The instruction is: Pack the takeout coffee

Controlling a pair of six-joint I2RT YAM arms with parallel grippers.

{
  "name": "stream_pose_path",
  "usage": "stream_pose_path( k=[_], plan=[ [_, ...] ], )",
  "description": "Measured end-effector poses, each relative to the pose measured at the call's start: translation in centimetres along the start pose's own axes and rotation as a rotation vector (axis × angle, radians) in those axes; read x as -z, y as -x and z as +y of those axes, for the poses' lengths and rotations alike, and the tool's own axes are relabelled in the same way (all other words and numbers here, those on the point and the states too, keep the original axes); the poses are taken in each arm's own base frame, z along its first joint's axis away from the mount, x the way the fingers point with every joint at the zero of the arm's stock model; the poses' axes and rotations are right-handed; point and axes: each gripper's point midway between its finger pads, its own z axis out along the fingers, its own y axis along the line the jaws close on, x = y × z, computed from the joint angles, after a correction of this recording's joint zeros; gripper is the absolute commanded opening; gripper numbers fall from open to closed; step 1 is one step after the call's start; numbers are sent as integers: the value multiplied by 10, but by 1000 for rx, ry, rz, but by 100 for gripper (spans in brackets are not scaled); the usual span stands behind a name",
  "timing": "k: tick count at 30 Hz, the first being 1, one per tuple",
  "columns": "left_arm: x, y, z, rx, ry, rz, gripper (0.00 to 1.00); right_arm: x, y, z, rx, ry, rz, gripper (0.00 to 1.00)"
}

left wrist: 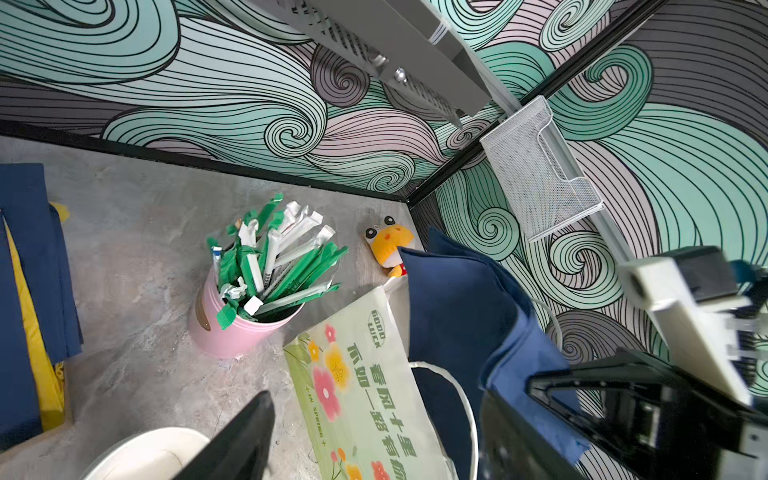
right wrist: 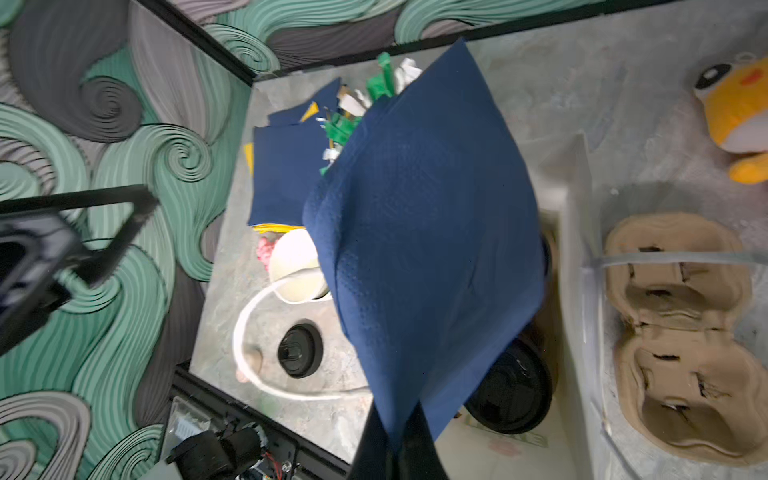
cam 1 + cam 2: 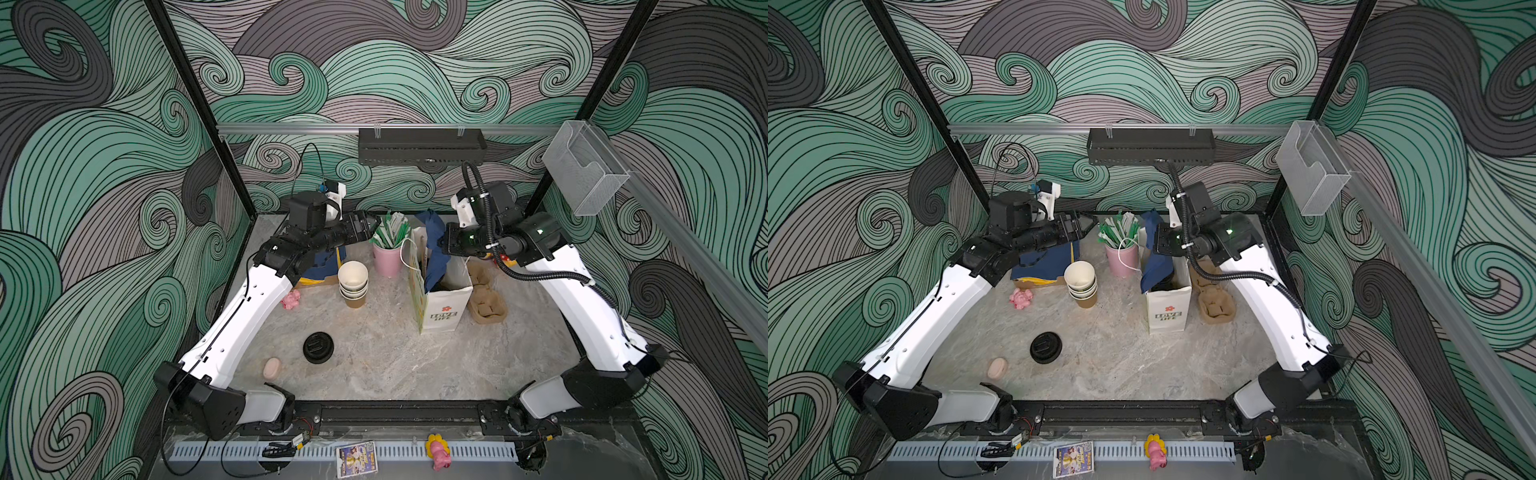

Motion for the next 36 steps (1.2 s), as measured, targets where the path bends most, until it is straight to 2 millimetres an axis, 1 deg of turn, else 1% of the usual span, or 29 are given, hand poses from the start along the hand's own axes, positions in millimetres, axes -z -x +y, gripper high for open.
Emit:
stream_pose_path(
  k=[3, 7, 10, 13, 15, 18, 20, 22, 25, 26, 29, 31, 33, 36],
  plan=[
    [2, -3, 4, 8, 13, 0, 79, -12, -7, -18, -15, -82, 17, 0],
    [5, -5, 9, 17, 34, -9, 78, -17, -11, -34, -16, -166, 24, 0],
    [7, -6, 16, 26, 56, -11, 78, -25, -13, -39, 0, -211, 42, 0],
    [9, -5, 24, 38, 93, -20, 78, -43, -18, -39, 36, -246, 86, 0],
    [11, -4, 32, 47, 126, -30, 77, -57, -25, -40, 59, -267, 129, 0],
    [17, -2, 44, 66, 181, -50, 77, -73, -38, -43, 76, -290, 184, 0],
    [23, 0, 52, 80, 214, -68, 77, -78, -46, -47, 77, -301, 213, 6],
    [28, 1, 58, 92, 238, -83, 77, -81, -51, -49, 75, -304, 233, 16],
    [32, 2, 66, 114, 271, -96, 77, -82, -53, -48, 68, -294, 245, 36],
    [33, 2, 69, 120, 280, -98, 77, -82, -53, -47, 69, -288, 247, 41],
    [35, 0, 80, 138, 313, -96, 77, -79, -51, -43, 70, -268, 242, 51],
    [36, 0, 85, 149, 329, -95, 77, -72, -45, -37, 72, -247, 221, 55],
    [39, 0, 91, 159, 351, -98, 77, -60, -38, -30, 74, -220, 187, 58],
    [44, 2, 103, 176, 387, -106, 77, -33, -24, -20, 85, -175, 114, 58]
  ],
)
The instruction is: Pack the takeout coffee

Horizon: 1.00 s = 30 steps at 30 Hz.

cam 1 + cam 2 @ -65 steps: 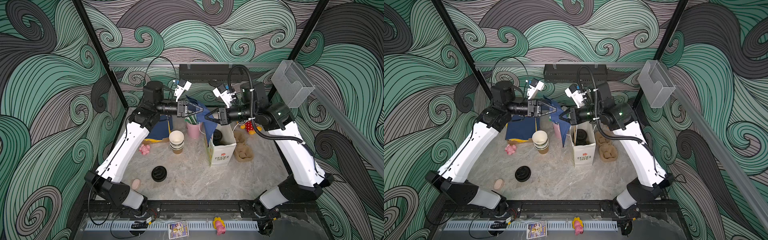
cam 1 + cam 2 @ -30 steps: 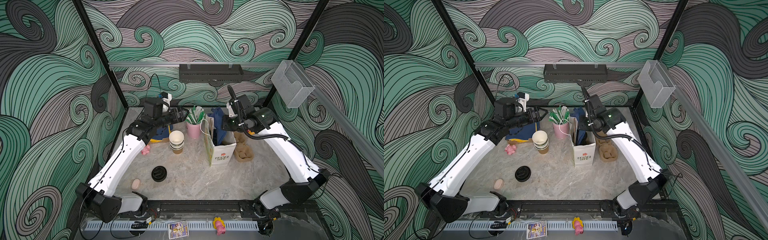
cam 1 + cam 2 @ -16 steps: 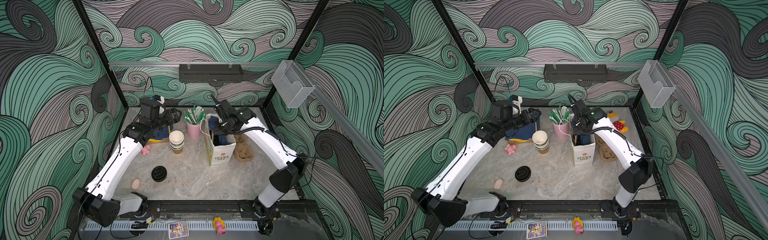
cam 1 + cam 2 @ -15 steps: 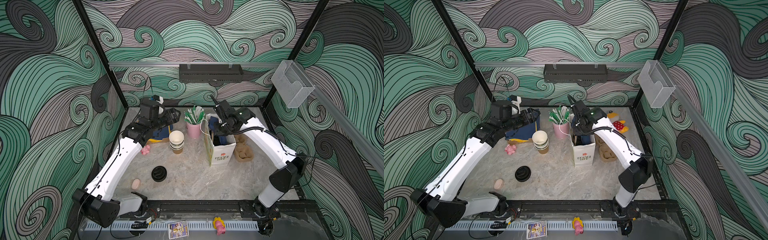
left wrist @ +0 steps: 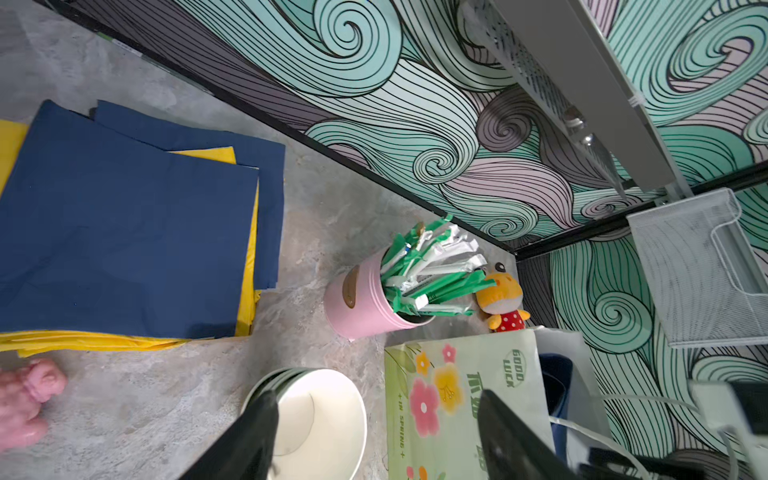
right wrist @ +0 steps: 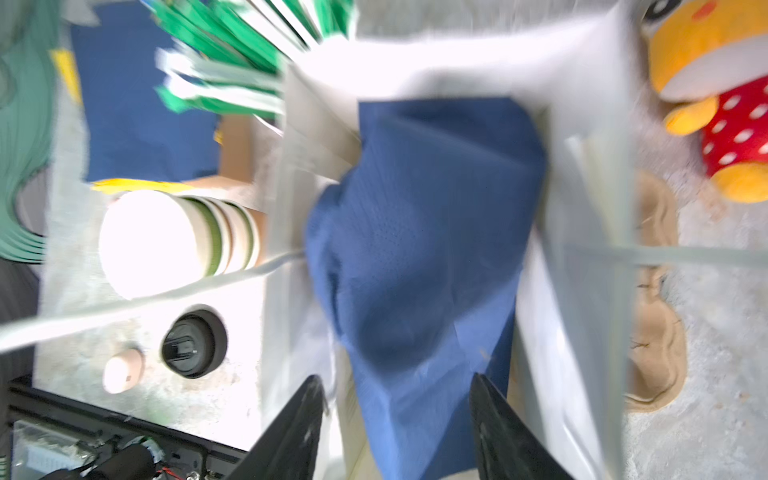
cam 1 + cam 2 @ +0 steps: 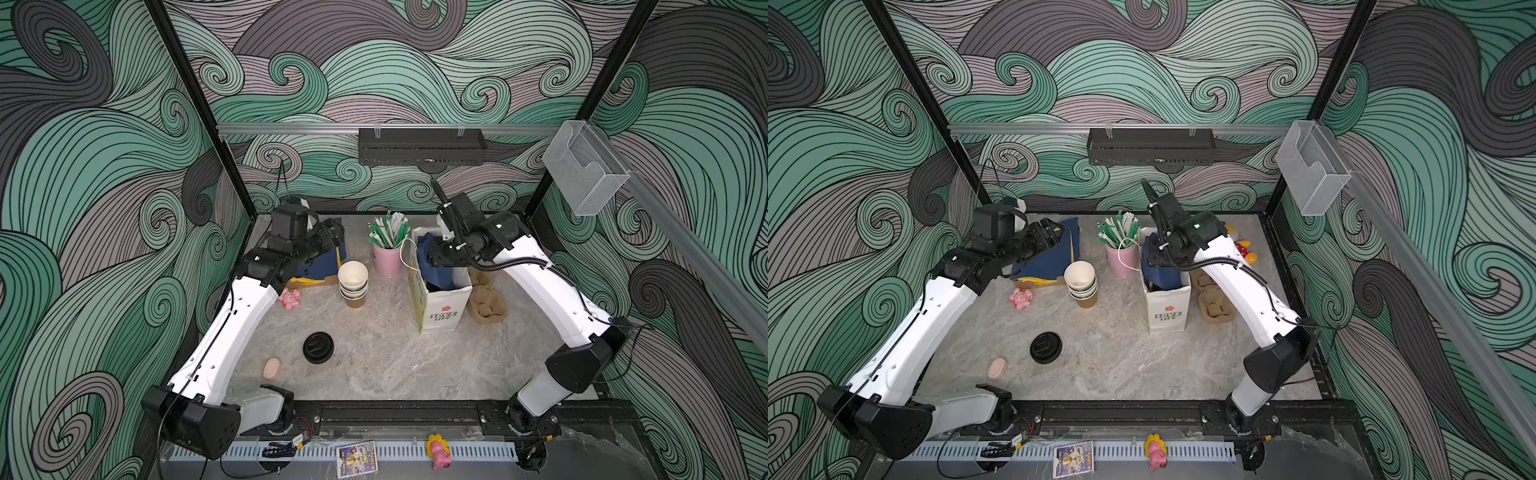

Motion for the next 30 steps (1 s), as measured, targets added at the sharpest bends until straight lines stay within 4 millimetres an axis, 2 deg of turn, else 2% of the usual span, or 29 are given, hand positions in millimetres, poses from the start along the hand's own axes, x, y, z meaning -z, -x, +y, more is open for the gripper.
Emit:
stream_pose_path(
  k=[5, 8, 12, 15, 19, 22, 26, 30],
  plan=[
    [-2, 1, 20, 28, 62, 11, 77, 52, 14, 2, 7, 51, -131, 50],
    [-9, 1, 33, 44, 99, 29, 77, 63, 18, 2, 9, 58, -162, 47],
    [-24, -5, 61, 77, 181, 83, 74, 55, 19, 4, 9, 54, -146, 46],
    [-35, -16, 92, 103, 276, 150, 70, 47, 20, 6, 12, 53, -140, 46],
    [-46, -33, 140, 146, 422, 235, 65, 45, 22, 9, 14, 61, -151, 46],
    [-46, -45, 180, 191, 511, 281, 62, 46, 24, 10, 14, 65, -158, 45],
    [-41, -51, 230, 268, 572, 301, 64, 46, 25, 10, 14, 67, -162, 45],
    [-50, -46, 262, 344, 535, 316, 68, 46, 26, 11, 15, 69, -165, 45]
  ],
)
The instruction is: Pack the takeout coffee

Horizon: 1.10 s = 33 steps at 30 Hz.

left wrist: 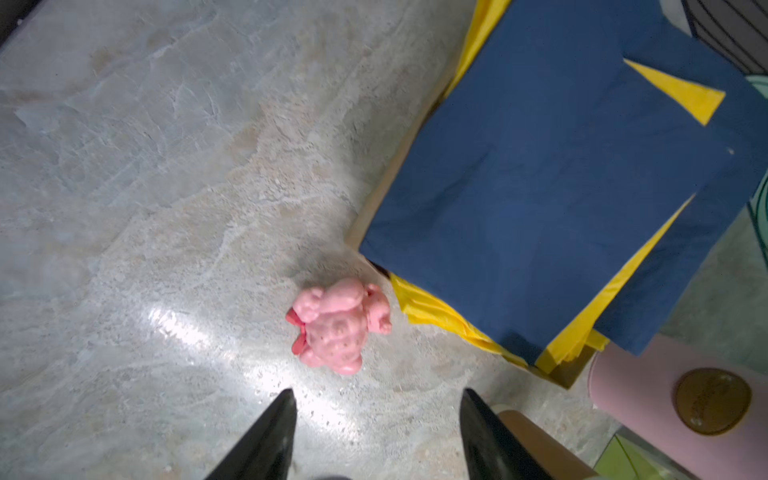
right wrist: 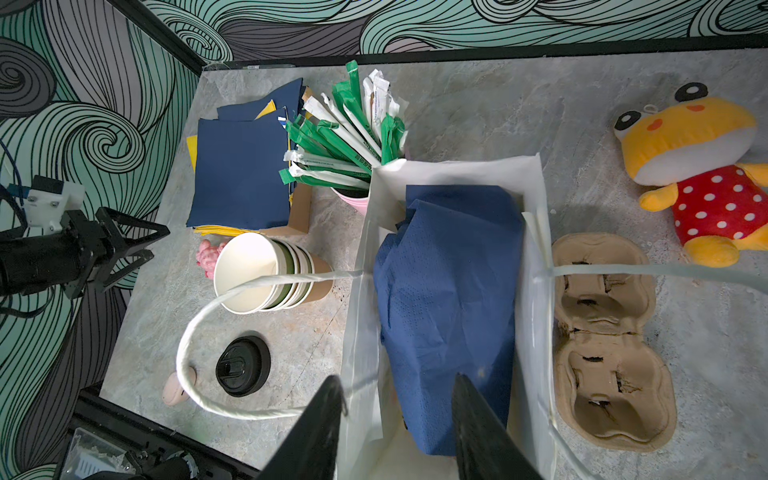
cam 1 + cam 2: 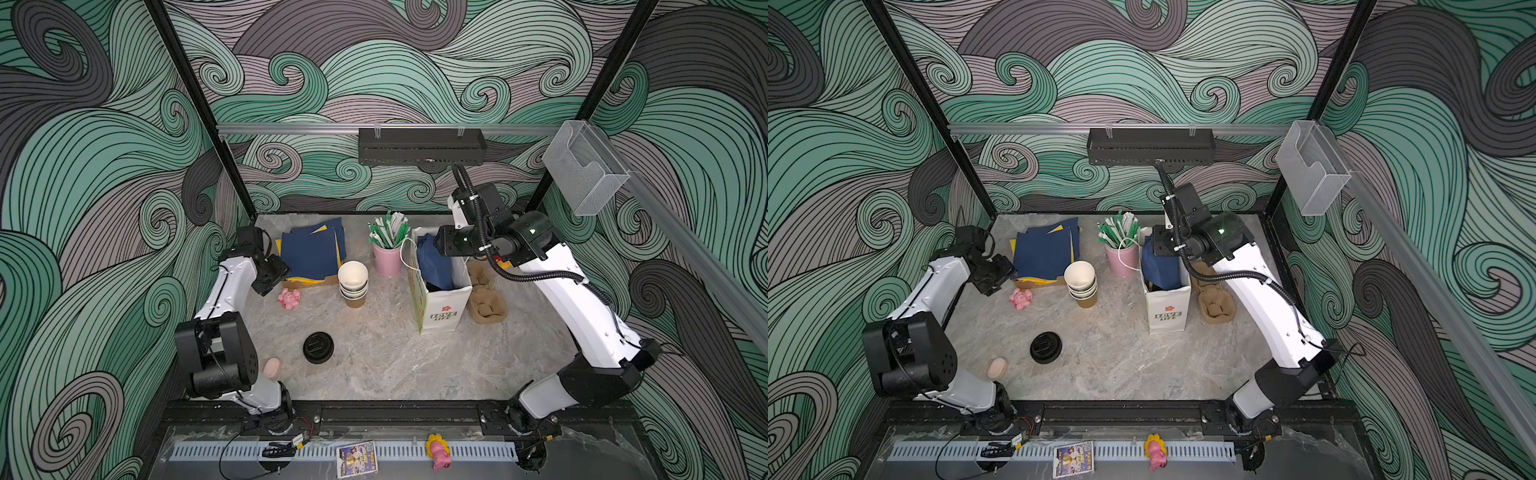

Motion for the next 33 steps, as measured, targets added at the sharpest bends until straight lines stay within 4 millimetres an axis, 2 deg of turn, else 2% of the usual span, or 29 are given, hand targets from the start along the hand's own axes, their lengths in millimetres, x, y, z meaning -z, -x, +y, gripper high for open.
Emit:
stream_pose_path(
  k=[4, 9, 12, 16, 22, 33],
  plan=[
    [-24, 9, 3, 10, -57, 45, 73, 0, -1, 0, 3, 2, 1, 45],
    [-41, 15, -2, 4, -124, 59, 74, -1, -2, 0, 7, 1, 7, 45],
    [-54, 19, -4, -2, -154, 66, 68, -2, -3, 0, 11, 4, 9, 45],
    [-70, 17, -6, -7, -180, 96, 55, -2, -3, 1, 16, 7, 10, 45],
    [-72, 20, -13, -18, -221, 91, 37, 0, -7, -1, 14, 6, 12, 45],
    [-67, 22, -16, -30, -233, 77, 25, 0, -10, -2, 0, 4, 16, 45]
  ],
)
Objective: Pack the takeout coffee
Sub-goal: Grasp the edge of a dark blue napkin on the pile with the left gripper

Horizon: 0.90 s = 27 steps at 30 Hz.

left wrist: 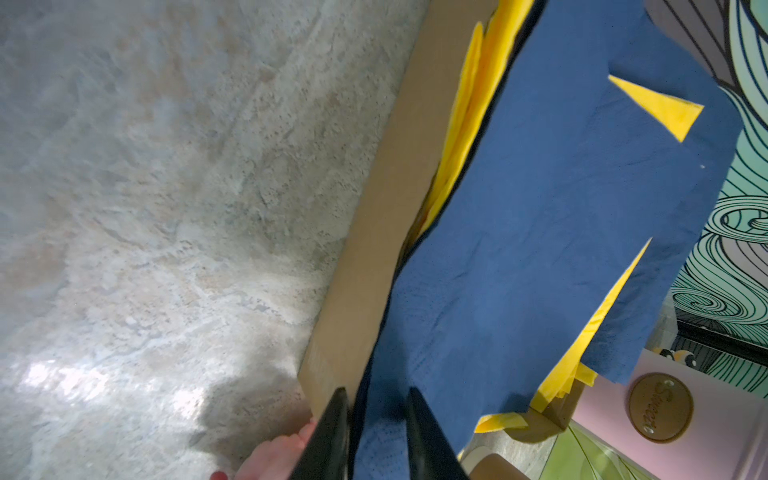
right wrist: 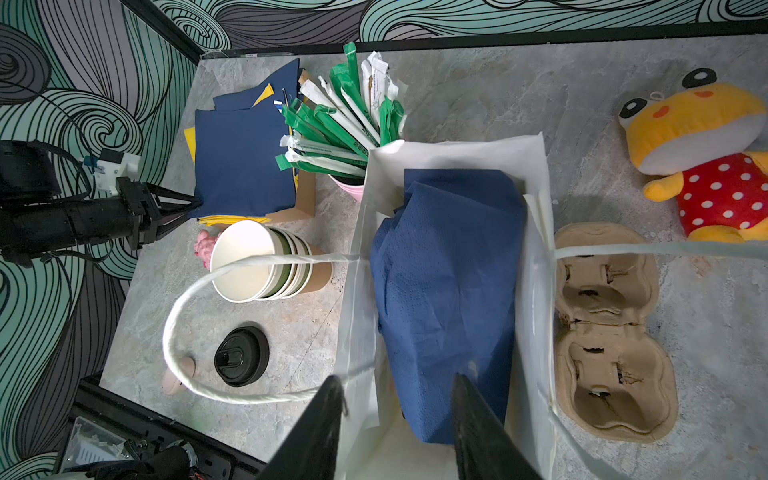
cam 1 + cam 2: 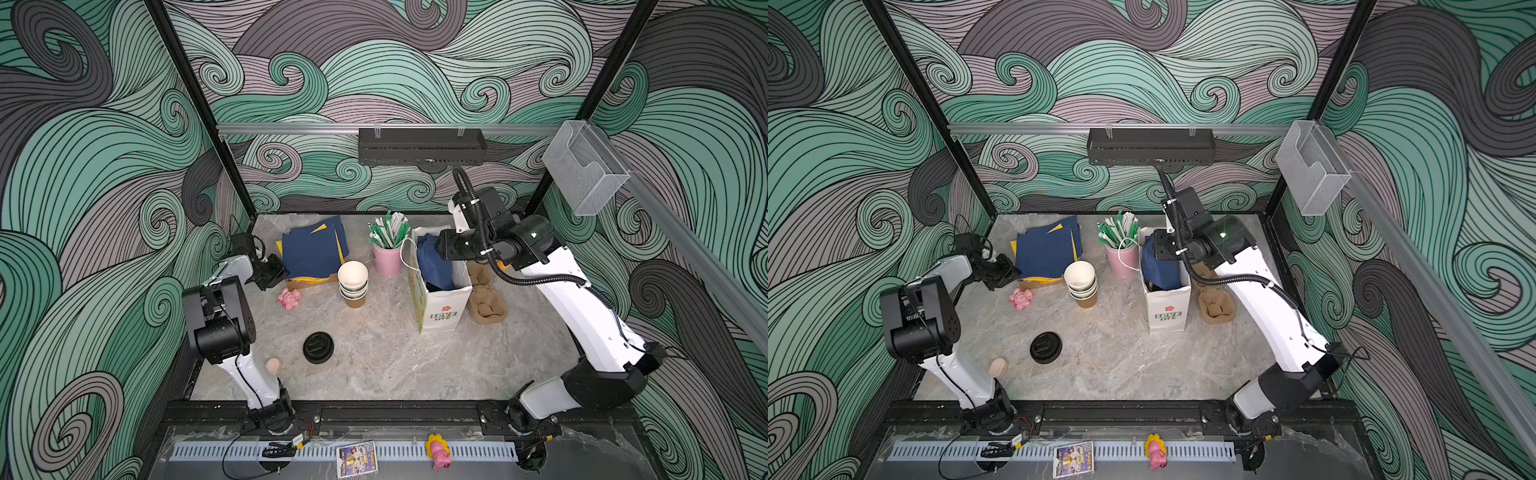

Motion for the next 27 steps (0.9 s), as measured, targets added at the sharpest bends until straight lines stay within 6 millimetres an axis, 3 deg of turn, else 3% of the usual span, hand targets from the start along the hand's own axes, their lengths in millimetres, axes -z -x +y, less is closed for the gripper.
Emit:
stream_pose_path(
  k=[13, 20, 27],
  plan=[
    [4, 4, -11, -10, -45, -2, 2, 0, 0, 1, -5, 3, 0, 45],
    [15, 6, -21, -19, -73, -24, 0, 0, 0, 1, -8, 3, 0, 45],
    [45, 9, -31, -25, -69, -97, 0, 0, 0, 1, -7, 3, -1, 45]
  ],
)
